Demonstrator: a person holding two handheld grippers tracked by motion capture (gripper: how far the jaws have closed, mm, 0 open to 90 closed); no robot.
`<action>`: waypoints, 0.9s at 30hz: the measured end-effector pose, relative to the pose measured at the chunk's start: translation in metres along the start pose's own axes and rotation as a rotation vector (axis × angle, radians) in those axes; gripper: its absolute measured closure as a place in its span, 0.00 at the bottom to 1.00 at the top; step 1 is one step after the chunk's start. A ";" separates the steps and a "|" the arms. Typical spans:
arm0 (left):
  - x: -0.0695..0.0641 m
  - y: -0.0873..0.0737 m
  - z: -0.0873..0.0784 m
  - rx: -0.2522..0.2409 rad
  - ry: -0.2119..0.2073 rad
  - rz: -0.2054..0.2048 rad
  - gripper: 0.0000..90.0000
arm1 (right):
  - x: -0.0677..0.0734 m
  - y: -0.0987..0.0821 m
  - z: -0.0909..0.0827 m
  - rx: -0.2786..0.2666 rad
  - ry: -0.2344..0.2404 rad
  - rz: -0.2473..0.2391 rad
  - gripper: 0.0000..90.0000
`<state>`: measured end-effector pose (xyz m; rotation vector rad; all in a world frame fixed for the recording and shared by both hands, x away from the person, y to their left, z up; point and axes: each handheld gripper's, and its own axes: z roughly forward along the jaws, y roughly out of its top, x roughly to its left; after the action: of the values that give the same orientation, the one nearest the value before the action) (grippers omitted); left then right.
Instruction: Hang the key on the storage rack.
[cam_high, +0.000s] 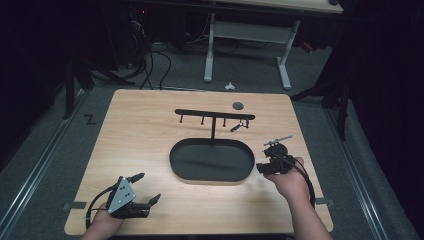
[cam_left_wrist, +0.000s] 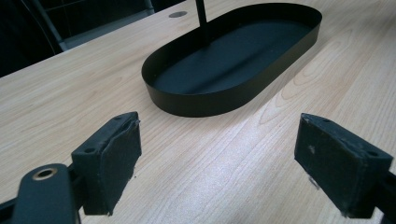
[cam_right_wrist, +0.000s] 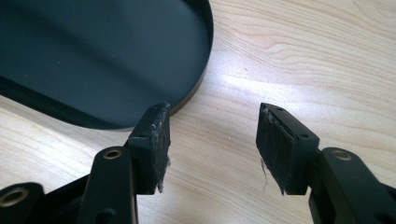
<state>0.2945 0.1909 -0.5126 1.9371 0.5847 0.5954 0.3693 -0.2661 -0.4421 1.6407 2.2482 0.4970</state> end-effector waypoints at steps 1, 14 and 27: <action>0.000 0.000 0.000 0.002 -0.002 0.001 0.17 | -0.001 -0.005 0.001 -0.019 -0.003 0.000 0.50; -0.001 -0.001 0.003 0.015 0.000 0.005 0.17 | 0.013 -0.064 0.018 -0.229 -0.024 -0.010 0.50; 0.003 -0.003 0.003 0.017 0.038 -0.030 0.17 | 0.025 -0.111 0.023 -0.388 -0.016 0.012 0.46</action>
<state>0.2984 0.1925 -0.5158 1.9330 0.6443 0.6112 0.2787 -0.2716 -0.5139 1.4508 1.9747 0.8579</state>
